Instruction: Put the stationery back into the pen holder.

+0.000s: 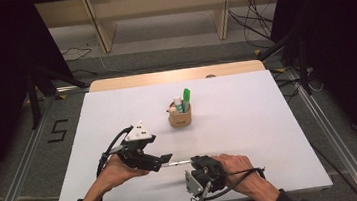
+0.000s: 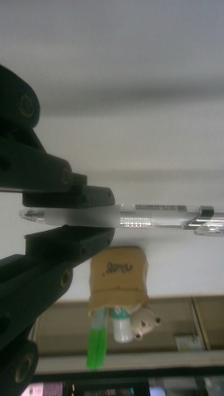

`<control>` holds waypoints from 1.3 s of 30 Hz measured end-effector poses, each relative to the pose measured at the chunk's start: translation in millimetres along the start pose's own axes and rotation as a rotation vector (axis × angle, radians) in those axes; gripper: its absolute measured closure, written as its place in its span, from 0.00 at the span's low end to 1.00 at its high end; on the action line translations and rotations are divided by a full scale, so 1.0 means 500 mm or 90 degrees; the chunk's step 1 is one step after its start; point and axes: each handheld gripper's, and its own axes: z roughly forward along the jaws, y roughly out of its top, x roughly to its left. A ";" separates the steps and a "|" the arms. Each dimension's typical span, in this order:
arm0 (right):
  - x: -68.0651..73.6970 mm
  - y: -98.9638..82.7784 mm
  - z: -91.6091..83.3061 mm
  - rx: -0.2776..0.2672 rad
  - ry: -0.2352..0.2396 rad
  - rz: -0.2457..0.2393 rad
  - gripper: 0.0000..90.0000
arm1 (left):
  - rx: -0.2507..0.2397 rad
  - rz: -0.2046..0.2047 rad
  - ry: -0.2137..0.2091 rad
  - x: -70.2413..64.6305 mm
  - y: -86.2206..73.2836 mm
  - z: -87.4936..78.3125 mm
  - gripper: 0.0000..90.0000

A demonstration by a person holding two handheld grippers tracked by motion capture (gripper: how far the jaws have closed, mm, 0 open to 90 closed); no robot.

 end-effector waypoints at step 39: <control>0.042 0.010 0.013 -0.004 -0.166 -0.163 0.89 | 0.239 0.122 -0.116 -0.034 0.061 0.094 0.43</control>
